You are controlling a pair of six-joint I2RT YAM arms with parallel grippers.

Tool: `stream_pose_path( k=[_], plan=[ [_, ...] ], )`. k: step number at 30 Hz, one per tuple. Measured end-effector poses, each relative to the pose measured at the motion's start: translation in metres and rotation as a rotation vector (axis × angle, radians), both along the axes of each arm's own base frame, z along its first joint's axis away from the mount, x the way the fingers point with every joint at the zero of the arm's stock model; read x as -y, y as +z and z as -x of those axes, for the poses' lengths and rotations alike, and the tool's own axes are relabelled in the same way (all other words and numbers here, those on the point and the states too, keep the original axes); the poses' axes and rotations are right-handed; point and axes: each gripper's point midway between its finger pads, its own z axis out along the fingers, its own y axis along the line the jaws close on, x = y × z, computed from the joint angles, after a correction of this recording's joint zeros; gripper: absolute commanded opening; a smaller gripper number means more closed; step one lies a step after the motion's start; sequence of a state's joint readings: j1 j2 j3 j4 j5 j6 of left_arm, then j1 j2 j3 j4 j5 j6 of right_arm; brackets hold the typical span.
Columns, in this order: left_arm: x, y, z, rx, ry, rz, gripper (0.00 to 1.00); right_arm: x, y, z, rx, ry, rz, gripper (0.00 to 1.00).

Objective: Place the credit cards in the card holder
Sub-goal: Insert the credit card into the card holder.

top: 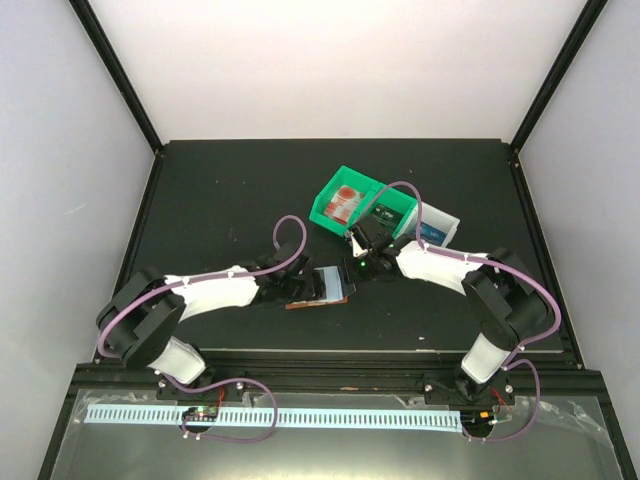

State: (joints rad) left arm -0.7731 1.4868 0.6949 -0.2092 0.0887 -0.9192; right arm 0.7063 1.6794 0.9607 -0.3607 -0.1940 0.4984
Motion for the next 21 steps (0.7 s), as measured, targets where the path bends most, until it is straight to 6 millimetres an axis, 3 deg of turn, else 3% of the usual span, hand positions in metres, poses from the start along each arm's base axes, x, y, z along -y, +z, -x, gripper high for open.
stream_pose_path(
  k=[7, 16, 21],
  plan=[
    [0.007, -0.006, -0.003, -0.009, -0.026, -0.001, 0.64, 0.000, 0.000, 0.000, 0.000, 0.000, -0.001, 0.01],
    [0.032, 0.006, -0.005, 0.014, -0.088, 0.123, 0.64, 0.000, 0.000, 0.000, 0.000, 0.001, -0.002, 0.01],
    [0.033, 0.002, -0.007, 0.013, -0.089, 0.136, 0.63, 0.000, 0.000, 0.000, 0.000, 0.001, -0.002, 0.01]
  ],
)
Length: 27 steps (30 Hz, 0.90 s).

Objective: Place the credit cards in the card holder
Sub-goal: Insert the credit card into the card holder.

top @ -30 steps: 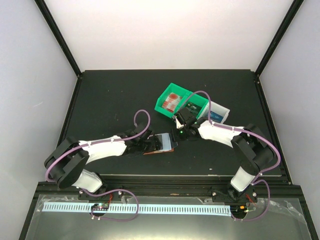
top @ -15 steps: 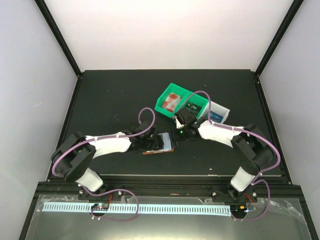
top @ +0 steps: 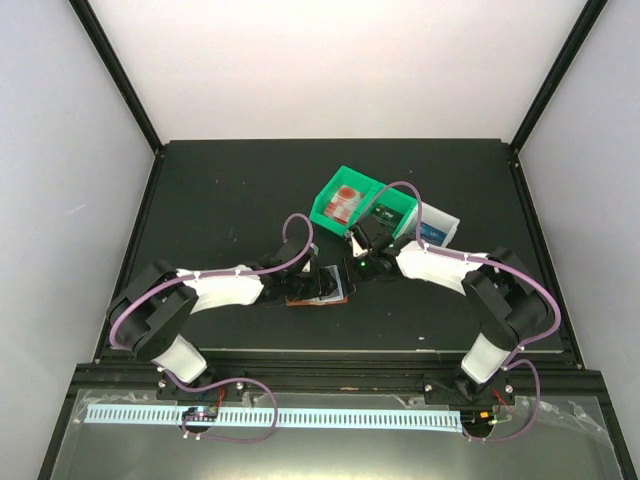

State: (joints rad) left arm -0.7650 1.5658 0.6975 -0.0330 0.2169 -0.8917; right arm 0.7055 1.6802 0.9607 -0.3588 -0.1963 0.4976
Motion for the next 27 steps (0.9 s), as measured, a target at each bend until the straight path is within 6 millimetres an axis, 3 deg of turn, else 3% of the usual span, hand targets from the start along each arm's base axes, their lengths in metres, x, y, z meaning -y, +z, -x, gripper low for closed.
stream_pose_path(
  k=[14, 20, 27],
  plan=[
    [-0.009, 0.009, -0.004, 0.036, 0.030, -0.030, 0.67, 0.000, 0.000, 0.000, 0.004, 0.001, 0.002, 0.01],
    [-0.008, 0.000, -0.007, 0.017, 0.029, -0.058, 0.56, 0.000, 0.001, 0.000, 0.004, 0.001, 0.002, 0.01],
    [-0.003, -0.004, -0.009, 0.028, -0.008, -0.070, 0.56, 0.000, 0.001, 0.000, 0.004, 0.001, 0.002, 0.01]
  ],
)
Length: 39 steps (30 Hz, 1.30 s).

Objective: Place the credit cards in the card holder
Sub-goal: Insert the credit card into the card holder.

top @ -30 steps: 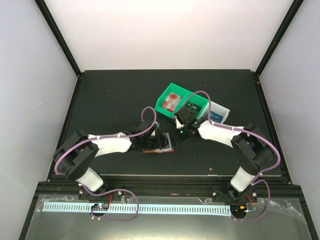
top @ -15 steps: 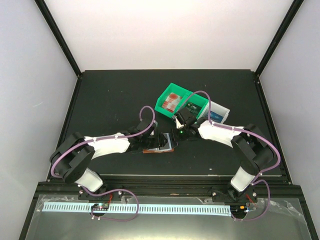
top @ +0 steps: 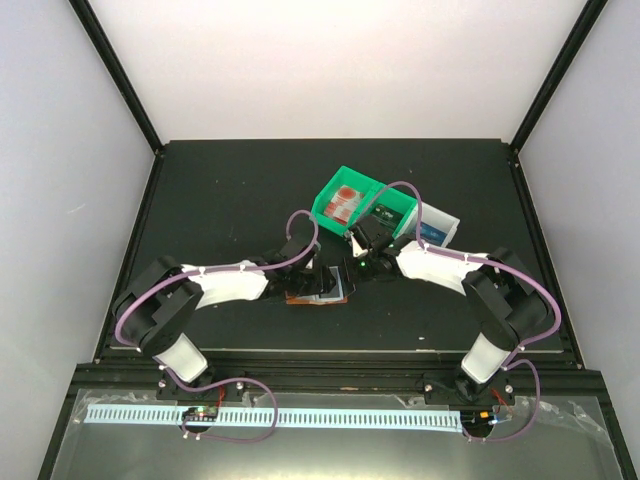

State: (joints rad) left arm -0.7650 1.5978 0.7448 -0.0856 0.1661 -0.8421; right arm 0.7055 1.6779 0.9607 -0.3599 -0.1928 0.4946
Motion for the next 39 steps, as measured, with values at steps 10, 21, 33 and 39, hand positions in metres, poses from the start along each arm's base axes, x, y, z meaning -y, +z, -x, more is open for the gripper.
stream_pose_path(
  k=[10, 21, 33, 39],
  plan=[
    [0.003, 0.001, -0.003, 0.027, -0.031, -0.006, 0.48, 0.000, 0.000, 0.000, -0.001, -0.001, 0.002, 0.01],
    [-0.013, -0.002, -0.004, 0.031, 0.010, -0.075, 0.19, 0.001, 0.000, 0.000, 0.004, -0.003, 0.009, 0.01],
    [-0.020, -0.007, 0.001, 0.013, 0.018, -0.103, 0.18, 0.006, 0.004, 0.000, 0.017, -0.012, 0.027, 0.01],
    [-0.021, -0.006, 0.003, 0.013, 0.016, -0.096, 0.15, 0.009, 0.011, 0.000, 0.031, -0.011, 0.028, 0.01]
  ],
)
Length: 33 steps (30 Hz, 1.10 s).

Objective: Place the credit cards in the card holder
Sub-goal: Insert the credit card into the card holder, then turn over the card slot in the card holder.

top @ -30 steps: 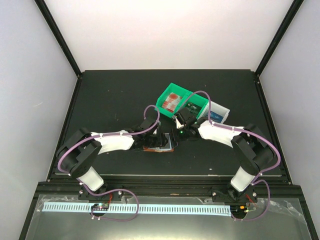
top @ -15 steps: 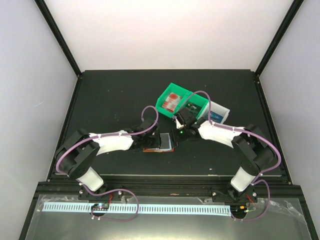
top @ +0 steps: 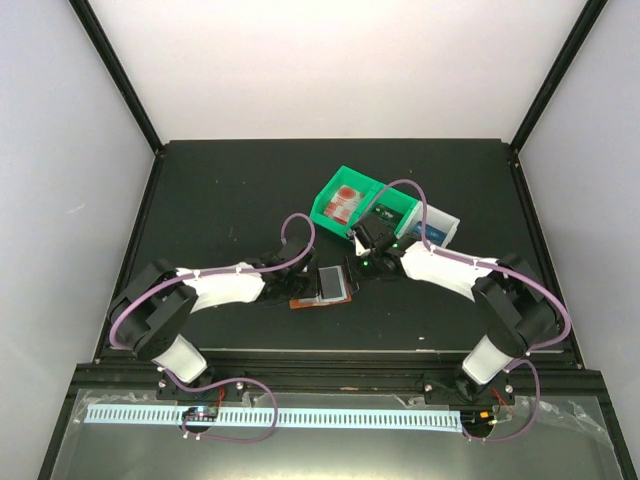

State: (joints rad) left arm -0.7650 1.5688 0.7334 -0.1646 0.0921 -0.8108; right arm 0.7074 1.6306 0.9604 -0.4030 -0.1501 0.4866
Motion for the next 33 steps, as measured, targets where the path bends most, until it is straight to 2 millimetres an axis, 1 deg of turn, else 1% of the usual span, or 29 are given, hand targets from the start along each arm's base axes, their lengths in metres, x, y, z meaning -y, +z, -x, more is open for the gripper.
stream_pose_path(
  k=[3, 9, 15, 21, 28, 33],
  plan=[
    [0.002, -0.001, 0.002, -0.007, -0.009, 0.014, 0.15, 0.000, 0.005, 0.000, 0.011, 0.004, -0.007, 0.01],
    [0.006, -0.006, 0.004, -0.023, -0.019, 0.032, 0.07, -0.001, 0.011, -0.001, 0.027, 0.010, -0.016, 0.01],
    [0.005, -0.009, 0.005, -0.029, -0.010, 0.034, 0.05, -0.001, 0.021, -0.001, 0.046, 0.017, -0.032, 0.01],
    [0.005, -0.011, 0.006, -0.023, -0.002, 0.048, 0.02, -0.007, 0.022, 0.004, 0.023, 0.039, -0.063, 0.01],
    [0.005, -0.012, 0.005, -0.024, 0.002, 0.050, 0.02, -0.014, 0.025, 0.008, 0.000, 0.051, -0.103, 0.01],
    [0.006, -0.012, 0.004, -0.019, 0.002, 0.055, 0.02, -0.013, 0.017, 0.007, -0.020, 0.027, -0.093, 0.01]
  ],
)
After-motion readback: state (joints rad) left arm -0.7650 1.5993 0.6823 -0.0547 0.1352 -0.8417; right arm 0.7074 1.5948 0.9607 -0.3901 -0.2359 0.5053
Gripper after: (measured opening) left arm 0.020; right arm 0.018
